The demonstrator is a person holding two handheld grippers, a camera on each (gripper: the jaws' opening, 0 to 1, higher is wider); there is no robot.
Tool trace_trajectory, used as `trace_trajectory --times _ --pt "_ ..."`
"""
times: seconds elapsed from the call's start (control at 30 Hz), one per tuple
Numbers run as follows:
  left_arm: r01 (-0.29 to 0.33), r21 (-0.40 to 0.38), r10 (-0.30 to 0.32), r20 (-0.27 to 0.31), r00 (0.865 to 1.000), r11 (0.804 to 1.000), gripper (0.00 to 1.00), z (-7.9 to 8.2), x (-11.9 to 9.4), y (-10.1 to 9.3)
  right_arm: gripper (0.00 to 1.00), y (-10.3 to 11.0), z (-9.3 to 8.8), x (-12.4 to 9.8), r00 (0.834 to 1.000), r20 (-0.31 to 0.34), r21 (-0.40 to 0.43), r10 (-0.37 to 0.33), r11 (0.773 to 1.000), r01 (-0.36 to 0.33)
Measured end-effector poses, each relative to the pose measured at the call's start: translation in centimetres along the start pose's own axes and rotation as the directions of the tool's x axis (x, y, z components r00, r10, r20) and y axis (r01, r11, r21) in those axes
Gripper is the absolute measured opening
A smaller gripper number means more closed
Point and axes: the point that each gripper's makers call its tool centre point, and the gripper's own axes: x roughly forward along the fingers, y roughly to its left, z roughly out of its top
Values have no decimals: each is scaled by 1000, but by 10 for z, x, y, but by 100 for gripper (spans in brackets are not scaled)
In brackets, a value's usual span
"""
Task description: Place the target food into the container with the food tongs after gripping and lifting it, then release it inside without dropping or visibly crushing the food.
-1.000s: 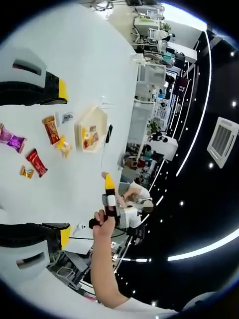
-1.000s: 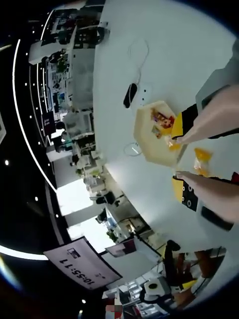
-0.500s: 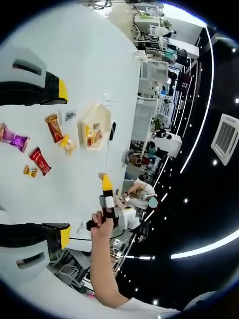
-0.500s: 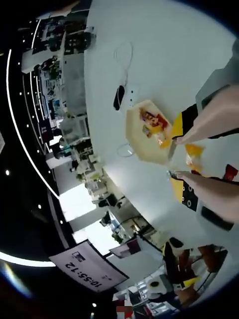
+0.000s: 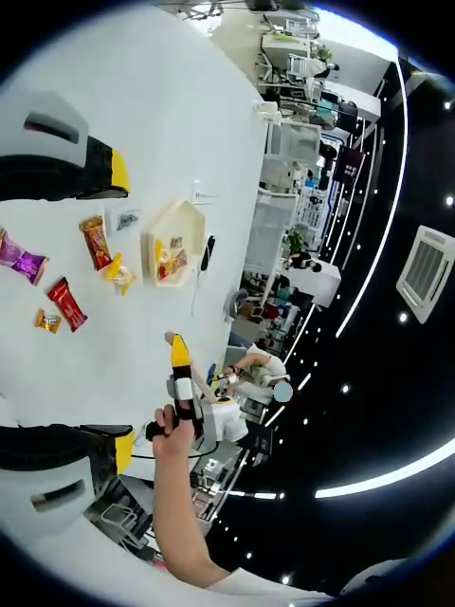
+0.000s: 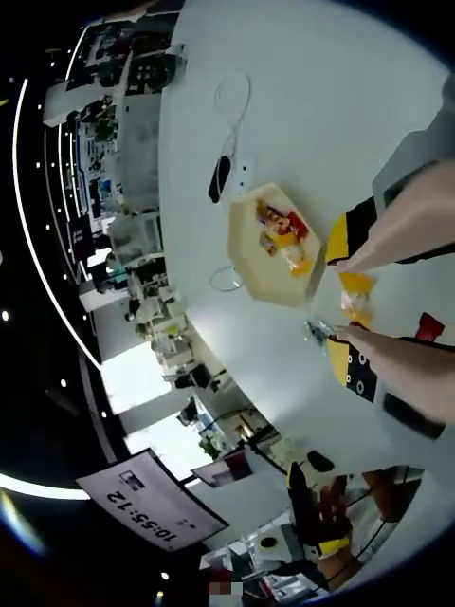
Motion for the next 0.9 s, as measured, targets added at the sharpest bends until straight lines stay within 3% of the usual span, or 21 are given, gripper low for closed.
trace_trajectory --times 0.2,0.3,0.43,0.47,0.53,0.6,0.77,0.83,0.9 --pt "11 6 -10 -43 999 1000 99 -9 7 5 28 -2 -6 0 1000 6 38 -3 999 3" --pt "1 12 -2 30 1000 1000 99 4 -2 7 28 7 -11 2 999 23 58 22 998 -24" --pt "-12 -18 13 49 999 1000 99 -1 -6 14 29 18 -15 3 999 38 36 33 999 -34" --pt "-6 -32 8 36 999 999 99 -5 -5 14 28 19 -16 2 999 45 40 29 999 -30" --pt "11 -36 -13 -79 997 999 99 -20 -6 7 28 21 -20 0 999 46 106 29 994 -34" --pt "9 37 -8 -24 1000 999 99 -8 -7 4 28 22 -23 2 998 47 100 48 994 -53" --pt "-18 -32 18 23 1000 999 99 -10 -11 3 29 27 -30 2 997 38 61 70 995 -73" --pt "-12 -60 14 23 1000 998 99 -16 -8 2 29 30 -31 -1 996 44 52 76 996 -78" --pt "-7 -73 5 -32 999 997 99 -23 -7 -4 29 35 -34 -4 996 29 59 82 995 -84"
